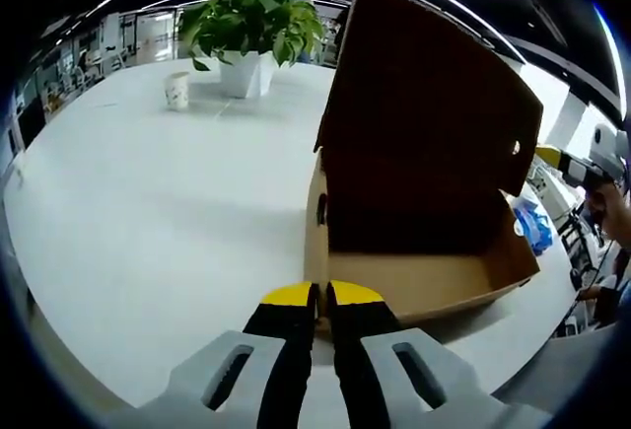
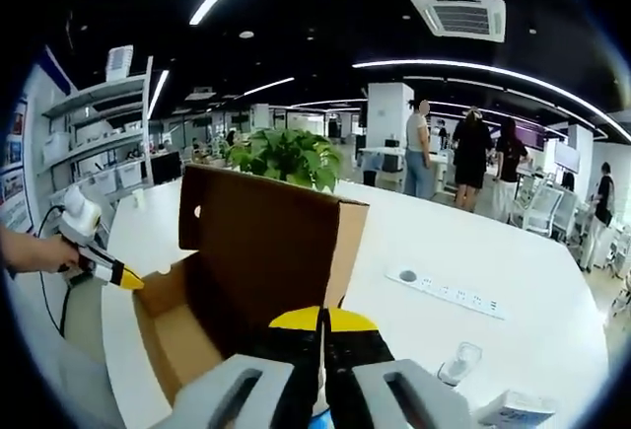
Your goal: Operate the shoe box by opening the lid, removing the specified soft item, and placing it in the target area until the item is outside and the box remains undamaged.
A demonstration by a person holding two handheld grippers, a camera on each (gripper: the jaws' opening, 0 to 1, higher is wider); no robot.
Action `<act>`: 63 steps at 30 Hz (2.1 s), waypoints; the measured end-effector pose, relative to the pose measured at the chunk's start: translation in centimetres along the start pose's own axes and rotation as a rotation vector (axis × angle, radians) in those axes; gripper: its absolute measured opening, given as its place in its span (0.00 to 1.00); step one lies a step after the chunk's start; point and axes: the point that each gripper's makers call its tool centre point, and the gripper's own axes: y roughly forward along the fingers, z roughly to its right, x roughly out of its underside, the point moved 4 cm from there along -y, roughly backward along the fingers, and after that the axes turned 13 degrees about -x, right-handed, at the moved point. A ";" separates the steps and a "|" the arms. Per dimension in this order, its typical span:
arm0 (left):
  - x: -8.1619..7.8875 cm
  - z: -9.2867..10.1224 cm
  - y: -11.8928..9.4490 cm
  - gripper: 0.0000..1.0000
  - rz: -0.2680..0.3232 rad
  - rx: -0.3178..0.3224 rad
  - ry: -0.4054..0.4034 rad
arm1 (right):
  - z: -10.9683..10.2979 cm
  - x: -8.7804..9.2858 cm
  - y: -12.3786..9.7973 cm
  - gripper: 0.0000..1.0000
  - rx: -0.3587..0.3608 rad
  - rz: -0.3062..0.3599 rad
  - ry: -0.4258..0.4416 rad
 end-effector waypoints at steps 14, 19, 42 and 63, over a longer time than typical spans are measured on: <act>0.0 0.0 0.0 0.03 -0.002 0.005 -0.005 | -1.1 0.8 -0.9 0.00 0.021 0.019 0.013; 0.0 -0.1 0.0 0.03 -0.001 0.007 -0.014 | -1.4 1.0 -1.0 0.00 0.018 0.021 0.021; 0.0 -0.1 0.0 0.04 -0.002 0.020 0.008 | -3.2 2.6 -2.0 0.00 0.011 0.003 -0.008; -0.7 0.0 -0.8 0.03 0.020 0.019 0.040 | -4.0 3.5 -2.5 0.00 0.001 0.006 0.016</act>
